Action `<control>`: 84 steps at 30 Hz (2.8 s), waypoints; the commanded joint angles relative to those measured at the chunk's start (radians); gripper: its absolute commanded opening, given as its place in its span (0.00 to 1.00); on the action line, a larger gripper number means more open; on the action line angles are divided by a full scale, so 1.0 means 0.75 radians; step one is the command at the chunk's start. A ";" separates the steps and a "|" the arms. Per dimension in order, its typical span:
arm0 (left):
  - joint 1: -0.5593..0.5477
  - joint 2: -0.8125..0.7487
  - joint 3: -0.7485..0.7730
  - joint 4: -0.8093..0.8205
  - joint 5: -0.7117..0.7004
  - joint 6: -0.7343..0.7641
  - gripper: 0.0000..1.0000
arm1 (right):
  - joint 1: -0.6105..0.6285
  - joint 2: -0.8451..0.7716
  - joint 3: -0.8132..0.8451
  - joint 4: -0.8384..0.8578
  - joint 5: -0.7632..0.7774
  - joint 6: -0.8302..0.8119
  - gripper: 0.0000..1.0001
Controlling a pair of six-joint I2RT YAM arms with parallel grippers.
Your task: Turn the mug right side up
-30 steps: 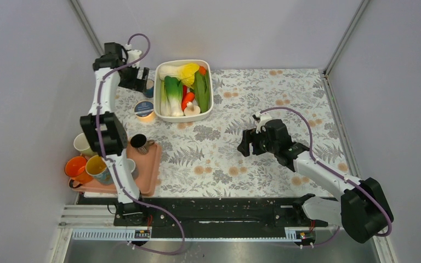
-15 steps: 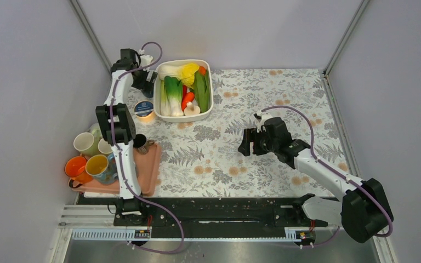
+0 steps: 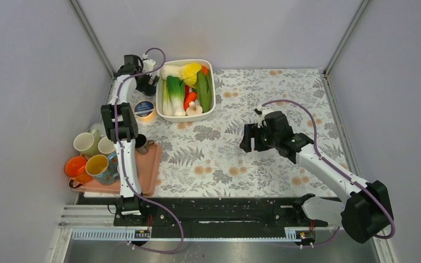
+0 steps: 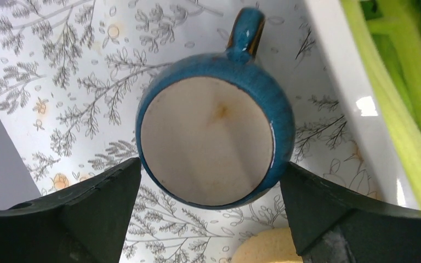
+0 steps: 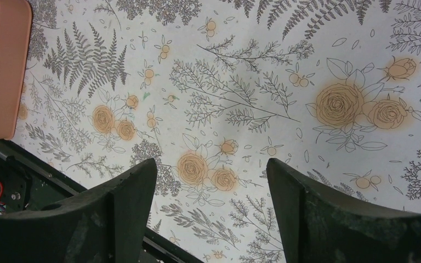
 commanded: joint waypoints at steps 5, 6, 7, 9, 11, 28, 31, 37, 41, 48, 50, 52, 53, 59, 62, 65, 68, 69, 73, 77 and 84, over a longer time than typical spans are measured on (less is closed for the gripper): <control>-0.019 -0.037 0.042 0.158 0.345 -0.081 0.99 | -0.008 0.031 0.134 -0.099 0.015 -0.047 0.82; -0.020 -0.040 0.043 0.153 0.361 -0.085 0.99 | -0.009 0.034 0.142 -0.107 0.017 -0.051 0.82; -0.021 -0.041 0.041 0.151 0.370 -0.084 0.98 | -0.009 0.038 0.148 -0.111 0.017 -0.054 0.82; -0.020 -0.041 0.039 0.145 0.373 -0.075 0.94 | -0.008 0.039 0.152 -0.113 0.016 -0.060 0.82; -0.021 -0.044 0.034 0.123 0.374 -0.058 0.86 | -0.009 0.041 0.155 -0.115 0.016 -0.062 0.82; 0.010 -0.547 -0.711 0.136 0.488 0.343 0.59 | -0.009 0.024 0.134 -0.114 0.010 -0.070 0.82; 0.044 -0.597 -0.772 0.078 0.512 0.419 0.62 | -0.008 0.009 0.121 -0.111 0.012 -0.074 0.82; 0.087 -0.586 -0.700 -0.274 0.542 0.696 0.76 | -0.008 0.000 0.102 -0.092 0.000 -0.075 0.82; 0.087 -0.626 -0.715 -0.397 0.562 0.818 0.97 | -0.008 0.002 0.099 -0.081 -0.010 -0.074 0.82; 0.078 -0.704 -0.726 -0.382 0.558 0.850 0.99 | -0.009 -0.019 0.098 -0.080 -0.014 -0.082 0.82; 0.051 -0.725 -0.705 -0.383 0.587 0.833 0.99 | -0.009 -0.023 0.097 -0.080 -0.013 -0.084 0.82; 0.018 -0.748 -0.697 -0.377 0.611 0.829 0.99 | -0.009 -0.028 0.095 -0.080 -0.012 -0.083 0.82; -0.005 -0.758 -0.697 -0.370 0.611 0.826 0.99 | -0.008 -0.029 0.094 -0.080 -0.012 -0.085 0.82; -0.097 -0.685 -0.680 -0.386 0.504 0.899 0.67 | -0.006 -0.062 0.077 -0.081 -0.003 -0.084 0.82; -0.101 -0.592 -0.584 -0.467 0.435 0.953 0.59 | -0.009 -0.095 0.053 -0.080 0.011 -0.083 0.82; -0.101 -0.494 -0.460 -0.568 0.370 0.973 0.55 | -0.009 -0.120 0.040 -0.081 0.026 -0.081 0.82; -0.099 -0.460 -0.430 -0.604 0.347 0.999 0.54 | -0.009 -0.134 0.032 -0.080 0.030 -0.074 0.82; -0.100 -0.460 -0.441 -0.603 0.345 1.013 0.55 | -0.009 -0.138 0.029 -0.080 0.030 -0.072 0.83; -0.105 -0.436 -0.476 -0.553 0.323 0.998 0.61 | -0.009 -0.152 0.016 -0.081 0.033 -0.068 0.83; -0.126 -0.396 -0.491 -0.446 0.268 0.902 0.63 | -0.009 -0.145 0.018 -0.081 0.027 -0.067 0.83; -0.139 -0.324 -0.474 -0.360 0.157 0.857 0.63 | -0.009 -0.127 0.036 -0.080 0.012 -0.071 0.83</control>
